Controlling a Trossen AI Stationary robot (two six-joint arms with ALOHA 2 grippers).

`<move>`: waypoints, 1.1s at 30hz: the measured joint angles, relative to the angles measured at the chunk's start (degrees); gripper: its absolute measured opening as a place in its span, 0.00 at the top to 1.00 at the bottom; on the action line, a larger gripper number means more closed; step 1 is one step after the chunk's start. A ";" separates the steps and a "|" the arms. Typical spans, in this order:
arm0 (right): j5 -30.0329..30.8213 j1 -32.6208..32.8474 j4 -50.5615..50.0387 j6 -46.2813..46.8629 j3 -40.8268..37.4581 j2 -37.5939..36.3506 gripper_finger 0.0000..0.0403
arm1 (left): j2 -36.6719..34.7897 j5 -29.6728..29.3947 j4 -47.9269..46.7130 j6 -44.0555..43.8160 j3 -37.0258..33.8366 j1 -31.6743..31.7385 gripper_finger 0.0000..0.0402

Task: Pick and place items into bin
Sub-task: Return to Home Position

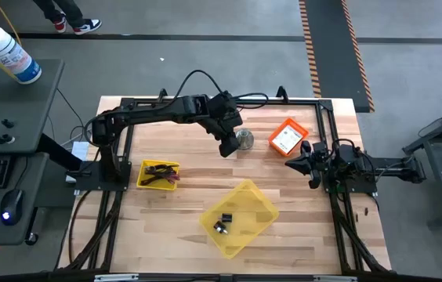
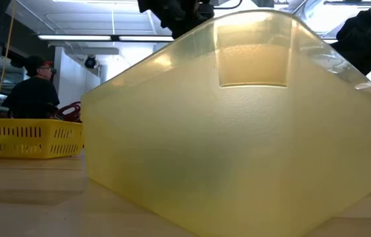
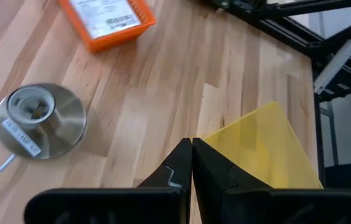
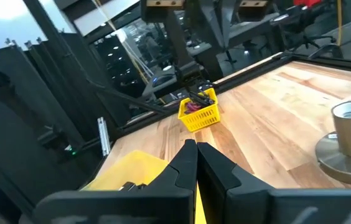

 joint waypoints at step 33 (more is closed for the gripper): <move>0.17 0.00 -0.07 0.10 -0.02 -0.01 1.00 | -45.55 1.87 35.71 4.11 -56.30 4.67 1.00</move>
